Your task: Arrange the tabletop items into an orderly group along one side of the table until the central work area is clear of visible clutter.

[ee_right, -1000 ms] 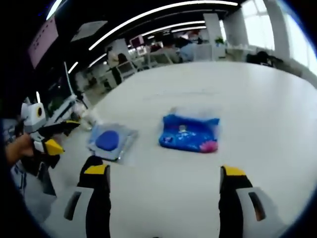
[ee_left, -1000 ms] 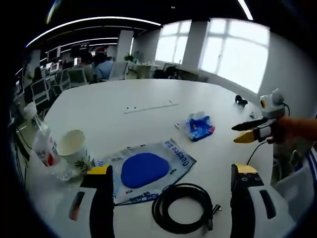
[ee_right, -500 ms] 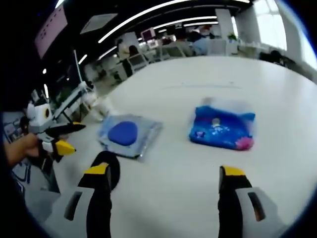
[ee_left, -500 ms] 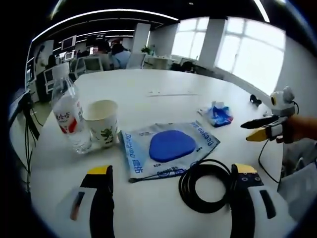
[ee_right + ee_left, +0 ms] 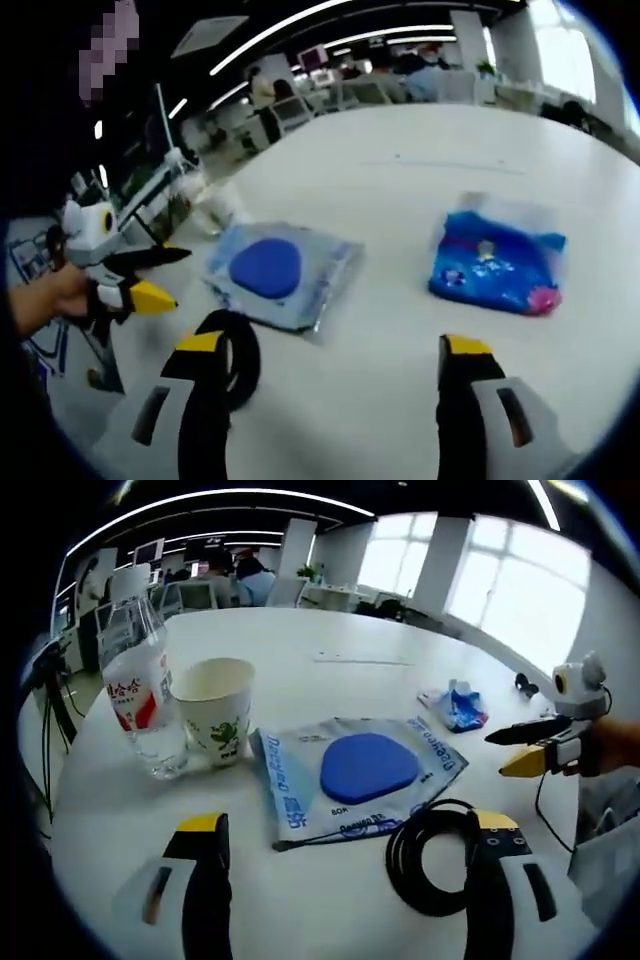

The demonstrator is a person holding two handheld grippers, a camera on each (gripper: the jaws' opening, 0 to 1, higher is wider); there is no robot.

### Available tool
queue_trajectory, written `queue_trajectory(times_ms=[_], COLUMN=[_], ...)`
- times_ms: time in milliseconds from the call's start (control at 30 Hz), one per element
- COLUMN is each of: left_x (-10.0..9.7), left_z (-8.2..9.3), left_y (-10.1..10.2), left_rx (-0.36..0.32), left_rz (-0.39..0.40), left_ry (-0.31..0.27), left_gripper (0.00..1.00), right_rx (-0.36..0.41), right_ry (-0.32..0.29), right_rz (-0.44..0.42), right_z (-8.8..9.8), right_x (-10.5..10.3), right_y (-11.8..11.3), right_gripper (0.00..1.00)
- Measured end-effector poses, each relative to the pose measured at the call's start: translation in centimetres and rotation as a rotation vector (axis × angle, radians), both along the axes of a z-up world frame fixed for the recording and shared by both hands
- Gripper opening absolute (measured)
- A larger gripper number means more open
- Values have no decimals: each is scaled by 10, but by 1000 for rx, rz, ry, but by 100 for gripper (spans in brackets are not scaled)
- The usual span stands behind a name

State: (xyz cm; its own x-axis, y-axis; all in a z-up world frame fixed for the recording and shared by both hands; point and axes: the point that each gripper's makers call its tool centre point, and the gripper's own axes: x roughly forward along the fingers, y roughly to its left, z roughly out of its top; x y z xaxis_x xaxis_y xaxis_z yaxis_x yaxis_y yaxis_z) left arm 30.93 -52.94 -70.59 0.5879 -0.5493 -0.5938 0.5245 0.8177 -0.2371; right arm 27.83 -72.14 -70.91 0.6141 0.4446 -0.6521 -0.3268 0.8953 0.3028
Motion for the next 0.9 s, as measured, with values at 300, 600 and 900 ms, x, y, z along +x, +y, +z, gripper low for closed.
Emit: queue_trajectory(times_ms=[300, 600, 900], left_x=[19, 34, 45], left_z=[-8, -12, -16], left_y=[-4, -7, -10], left_rx=[-20, -45, -69], left_rz=[16, 38, 60], left_ry=[17, 23, 41], left_gripper=[92, 84, 66], right_rx=[43, 48, 55], right_ry=[9, 37, 69], right_rz=[-32, -23, -34], right_z=[-3, -12, -20], right_x=[21, 37, 44], right_y=[17, 28, 28], right_gripper=[77, 69, 54])
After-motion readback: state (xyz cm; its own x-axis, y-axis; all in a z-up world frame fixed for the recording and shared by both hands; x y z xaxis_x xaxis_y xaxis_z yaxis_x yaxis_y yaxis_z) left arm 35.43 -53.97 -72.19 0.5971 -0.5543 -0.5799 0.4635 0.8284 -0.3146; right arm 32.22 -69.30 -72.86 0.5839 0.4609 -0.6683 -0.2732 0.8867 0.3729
